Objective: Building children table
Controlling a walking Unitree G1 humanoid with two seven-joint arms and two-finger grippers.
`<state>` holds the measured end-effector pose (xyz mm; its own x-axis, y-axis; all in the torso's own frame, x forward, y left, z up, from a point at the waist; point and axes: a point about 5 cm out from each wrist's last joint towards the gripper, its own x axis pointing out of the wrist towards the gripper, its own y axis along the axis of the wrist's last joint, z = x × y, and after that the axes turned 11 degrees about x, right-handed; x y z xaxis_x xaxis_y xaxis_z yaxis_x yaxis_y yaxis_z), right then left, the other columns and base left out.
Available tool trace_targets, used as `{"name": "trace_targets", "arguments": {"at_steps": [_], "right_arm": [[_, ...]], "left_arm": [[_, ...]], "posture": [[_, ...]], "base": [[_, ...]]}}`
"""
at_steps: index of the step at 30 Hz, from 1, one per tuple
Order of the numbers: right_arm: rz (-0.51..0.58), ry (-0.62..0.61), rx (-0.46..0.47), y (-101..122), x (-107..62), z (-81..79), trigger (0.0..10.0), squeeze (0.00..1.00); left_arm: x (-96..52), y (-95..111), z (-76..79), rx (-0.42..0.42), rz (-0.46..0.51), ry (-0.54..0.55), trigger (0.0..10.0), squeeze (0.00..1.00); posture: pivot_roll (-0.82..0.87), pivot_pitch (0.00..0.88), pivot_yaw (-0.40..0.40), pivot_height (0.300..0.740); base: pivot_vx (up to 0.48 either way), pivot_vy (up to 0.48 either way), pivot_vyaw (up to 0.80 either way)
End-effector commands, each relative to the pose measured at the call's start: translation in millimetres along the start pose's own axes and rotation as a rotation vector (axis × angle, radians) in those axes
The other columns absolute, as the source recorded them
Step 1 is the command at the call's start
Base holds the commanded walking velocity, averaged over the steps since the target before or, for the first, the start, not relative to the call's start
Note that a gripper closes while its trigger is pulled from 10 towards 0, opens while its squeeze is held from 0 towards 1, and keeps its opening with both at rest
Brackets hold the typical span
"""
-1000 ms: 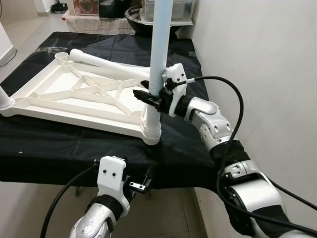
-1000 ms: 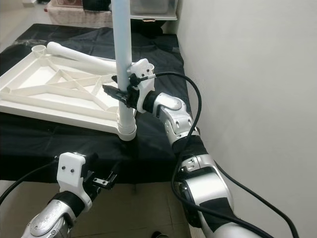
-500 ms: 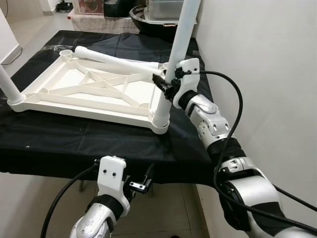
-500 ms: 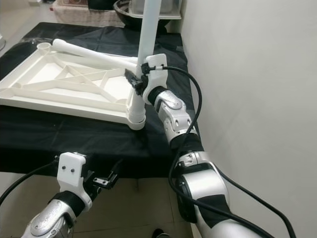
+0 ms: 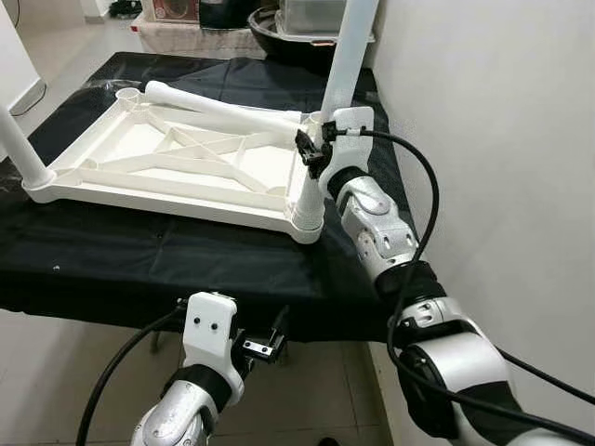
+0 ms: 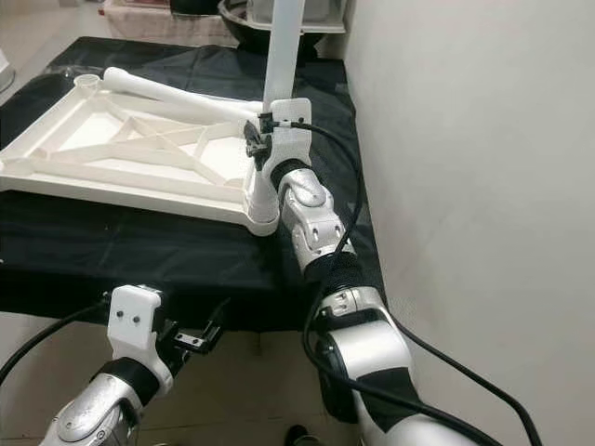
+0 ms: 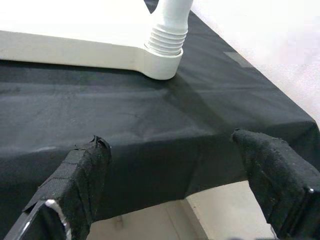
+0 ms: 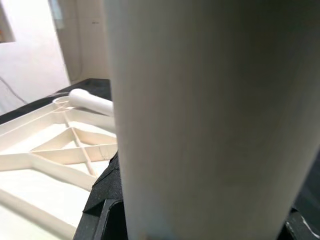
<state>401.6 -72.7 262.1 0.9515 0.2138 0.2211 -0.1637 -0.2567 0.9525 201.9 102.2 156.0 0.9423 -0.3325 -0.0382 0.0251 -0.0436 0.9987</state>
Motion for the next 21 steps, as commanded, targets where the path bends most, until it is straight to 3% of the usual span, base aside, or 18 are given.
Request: {"name": "trace_targets", "arguments": {"at_steps": [1, 9, 14, 21], "right_arm": [[-0.062, -0.192, -0.019, -18.0, -7.0, 16.6, 10.0, 0.0], [-0.03, -0.348, -0.023, -14.5, -6.5, 4.5, 10.0, 0.0], [0.021, -0.515, 0.041, -4.2, -5.9, -2.6, 10.0, 0.0], [0.062, -0.601, 0.055, -1.0, -10.4, -4.7, 10.0, 0.0]], "left_arm": [[0.7, -3.1, 0.4, -0.007, -0.01, 0.005, 10.0, 0.0], [1.8, -3.8, 0.5, -0.006, -0.008, 0.002, 10.0, 0.0], [2.6, -4.0, 1.6, -0.005, -0.005, 0.007, 10.0, 0.0], [2.1, -4.1, 2.8, -0.007, -0.005, 0.006, 10.0, 0.0]], "posture": [[0.08, 0.185, -0.081, 0.74], [0.08, 0.177, -0.084, 0.74], [0.08, 0.168, -0.094, 0.74], [0.08, 0.165, -0.094, 0.74]], "base": [[0.0, 0.0, 0.0], [0.0, 0.0, 0.0], [0.0, 0.0, 0.0], [0.0, 0.0, 0.0]]}}
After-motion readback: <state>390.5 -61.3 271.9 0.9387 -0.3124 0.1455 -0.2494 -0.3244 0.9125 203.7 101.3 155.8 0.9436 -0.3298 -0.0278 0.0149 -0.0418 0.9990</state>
